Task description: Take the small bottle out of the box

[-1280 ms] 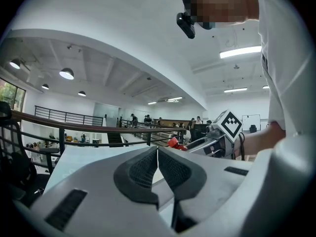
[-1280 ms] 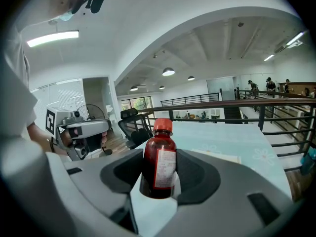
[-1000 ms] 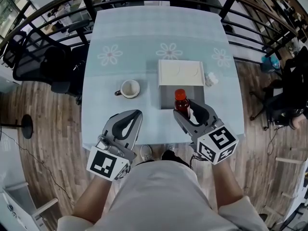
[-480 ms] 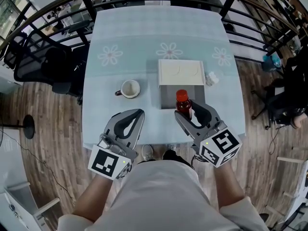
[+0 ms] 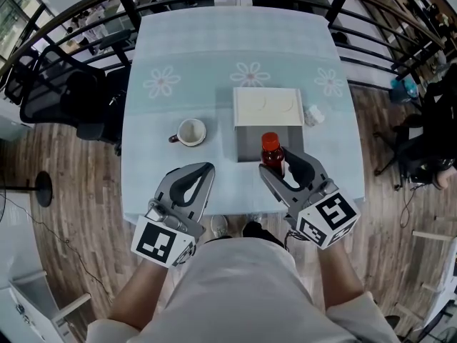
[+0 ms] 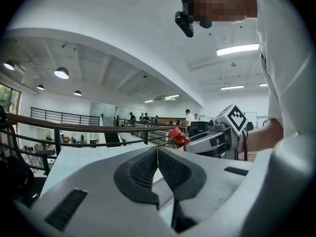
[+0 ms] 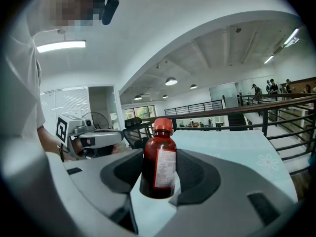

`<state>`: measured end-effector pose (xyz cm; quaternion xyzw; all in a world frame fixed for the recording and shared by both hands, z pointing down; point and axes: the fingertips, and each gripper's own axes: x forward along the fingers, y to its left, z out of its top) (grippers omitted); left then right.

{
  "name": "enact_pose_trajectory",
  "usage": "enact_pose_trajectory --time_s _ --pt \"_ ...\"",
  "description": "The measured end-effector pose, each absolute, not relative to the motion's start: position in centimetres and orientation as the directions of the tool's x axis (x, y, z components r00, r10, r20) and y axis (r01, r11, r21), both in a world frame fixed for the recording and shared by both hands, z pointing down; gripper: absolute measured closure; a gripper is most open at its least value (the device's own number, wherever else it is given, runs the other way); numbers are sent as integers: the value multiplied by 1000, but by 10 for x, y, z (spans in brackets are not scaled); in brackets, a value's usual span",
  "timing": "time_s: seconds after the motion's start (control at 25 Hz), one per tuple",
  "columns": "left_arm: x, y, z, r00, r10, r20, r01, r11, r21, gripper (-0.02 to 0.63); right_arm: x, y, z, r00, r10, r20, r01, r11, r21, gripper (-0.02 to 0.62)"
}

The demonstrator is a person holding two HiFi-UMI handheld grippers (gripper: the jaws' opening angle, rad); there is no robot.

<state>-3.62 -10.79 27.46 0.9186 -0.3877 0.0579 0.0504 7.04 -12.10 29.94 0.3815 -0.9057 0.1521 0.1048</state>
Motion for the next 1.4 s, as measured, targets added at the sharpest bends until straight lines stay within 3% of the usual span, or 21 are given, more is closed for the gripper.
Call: enact_pose_trajectory --time_s 1.4 --pt "-31 -121 284 681 -717 153 -731 -679 71 584 72 -133 312 -698 -631 338 -708 679 -192 373"
